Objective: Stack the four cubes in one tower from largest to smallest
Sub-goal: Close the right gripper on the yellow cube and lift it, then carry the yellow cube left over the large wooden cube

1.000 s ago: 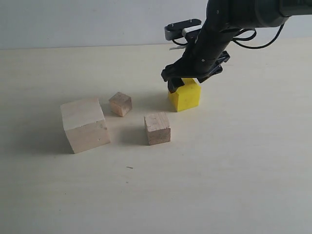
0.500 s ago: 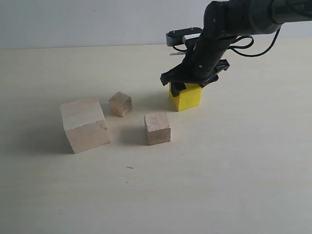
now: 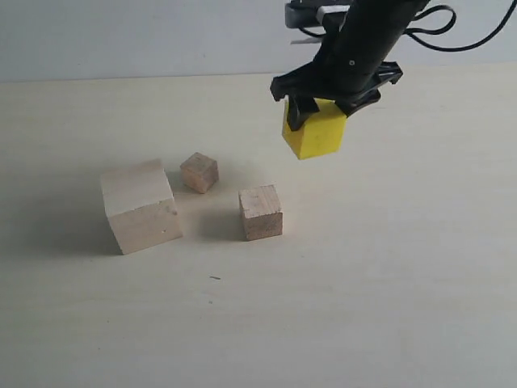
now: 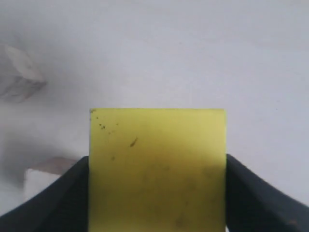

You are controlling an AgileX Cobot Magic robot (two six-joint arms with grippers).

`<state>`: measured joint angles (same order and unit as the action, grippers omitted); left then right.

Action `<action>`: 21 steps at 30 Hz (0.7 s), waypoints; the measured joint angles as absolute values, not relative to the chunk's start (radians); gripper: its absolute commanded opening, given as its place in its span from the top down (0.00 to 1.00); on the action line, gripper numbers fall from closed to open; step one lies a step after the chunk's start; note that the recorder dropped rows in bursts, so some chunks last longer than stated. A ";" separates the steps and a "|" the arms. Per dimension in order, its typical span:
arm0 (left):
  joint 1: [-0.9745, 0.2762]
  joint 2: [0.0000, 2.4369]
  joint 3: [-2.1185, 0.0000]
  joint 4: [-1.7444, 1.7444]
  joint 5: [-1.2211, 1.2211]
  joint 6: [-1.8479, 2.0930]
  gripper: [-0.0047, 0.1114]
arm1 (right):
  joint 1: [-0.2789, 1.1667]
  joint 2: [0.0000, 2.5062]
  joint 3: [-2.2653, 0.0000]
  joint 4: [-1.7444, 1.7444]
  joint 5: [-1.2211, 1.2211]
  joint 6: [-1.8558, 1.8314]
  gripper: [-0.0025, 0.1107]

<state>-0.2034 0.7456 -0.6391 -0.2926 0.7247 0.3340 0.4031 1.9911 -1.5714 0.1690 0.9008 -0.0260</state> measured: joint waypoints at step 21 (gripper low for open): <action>-0.203 0.746 -0.639 -0.302 0.725 0.334 0.96 | 0.848 1.941 -1.679 0.099 0.934 0.294 0.98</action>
<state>-0.2034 0.7456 -0.6391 -0.3015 0.7247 0.3340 0.8480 1.9410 -1.6787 0.0989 0.9338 0.2941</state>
